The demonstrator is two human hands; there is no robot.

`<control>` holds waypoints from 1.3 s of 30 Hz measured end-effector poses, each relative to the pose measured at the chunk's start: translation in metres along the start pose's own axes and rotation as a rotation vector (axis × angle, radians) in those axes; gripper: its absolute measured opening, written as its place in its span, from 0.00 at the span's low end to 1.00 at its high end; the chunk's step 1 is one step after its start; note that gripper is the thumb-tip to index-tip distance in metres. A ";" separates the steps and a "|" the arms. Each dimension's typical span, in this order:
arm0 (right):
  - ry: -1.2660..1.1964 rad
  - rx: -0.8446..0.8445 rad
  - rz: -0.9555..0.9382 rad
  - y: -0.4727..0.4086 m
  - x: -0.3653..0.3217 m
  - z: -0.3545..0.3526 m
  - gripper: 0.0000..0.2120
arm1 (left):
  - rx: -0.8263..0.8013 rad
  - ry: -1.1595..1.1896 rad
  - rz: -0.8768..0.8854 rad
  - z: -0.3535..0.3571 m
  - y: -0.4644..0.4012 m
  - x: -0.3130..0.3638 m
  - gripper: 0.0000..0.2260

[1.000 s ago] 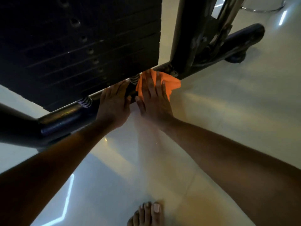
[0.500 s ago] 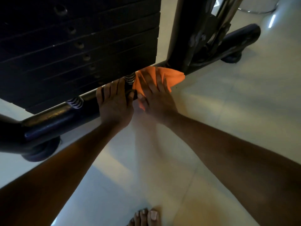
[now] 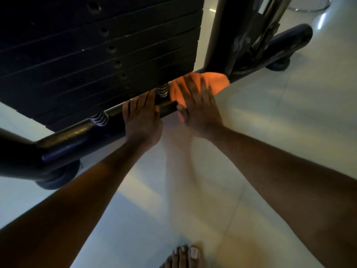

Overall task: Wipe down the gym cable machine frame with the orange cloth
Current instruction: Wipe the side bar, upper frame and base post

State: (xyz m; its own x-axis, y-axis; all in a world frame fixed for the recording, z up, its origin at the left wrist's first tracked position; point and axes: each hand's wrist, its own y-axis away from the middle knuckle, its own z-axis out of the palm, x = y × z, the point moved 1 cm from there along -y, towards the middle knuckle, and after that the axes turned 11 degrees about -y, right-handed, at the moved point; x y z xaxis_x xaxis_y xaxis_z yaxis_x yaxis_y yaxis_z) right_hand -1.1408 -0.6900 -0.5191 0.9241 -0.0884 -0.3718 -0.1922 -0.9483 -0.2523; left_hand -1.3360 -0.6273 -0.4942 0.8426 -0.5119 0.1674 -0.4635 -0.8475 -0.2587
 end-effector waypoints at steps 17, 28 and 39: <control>-0.042 0.046 0.154 -0.008 -0.015 -0.010 0.31 | 0.012 -0.006 0.003 0.000 -0.002 0.001 0.28; 0.010 -0.058 0.058 -0.010 0.001 -0.028 0.31 | 0.067 0.001 -0.010 0.000 0.001 0.002 0.26; 0.044 -0.071 0.020 -0.012 0.014 -0.036 0.30 | 0.088 -0.076 0.007 0.003 0.002 0.002 0.28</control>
State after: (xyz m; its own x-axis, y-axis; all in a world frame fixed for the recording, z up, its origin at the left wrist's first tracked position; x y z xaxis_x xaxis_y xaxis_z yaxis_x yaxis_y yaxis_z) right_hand -1.1140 -0.6911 -0.4887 0.9342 -0.1190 -0.3364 -0.1881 -0.9654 -0.1808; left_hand -1.3347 -0.6296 -0.4968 0.8594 -0.5027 0.0933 -0.4464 -0.8267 -0.3425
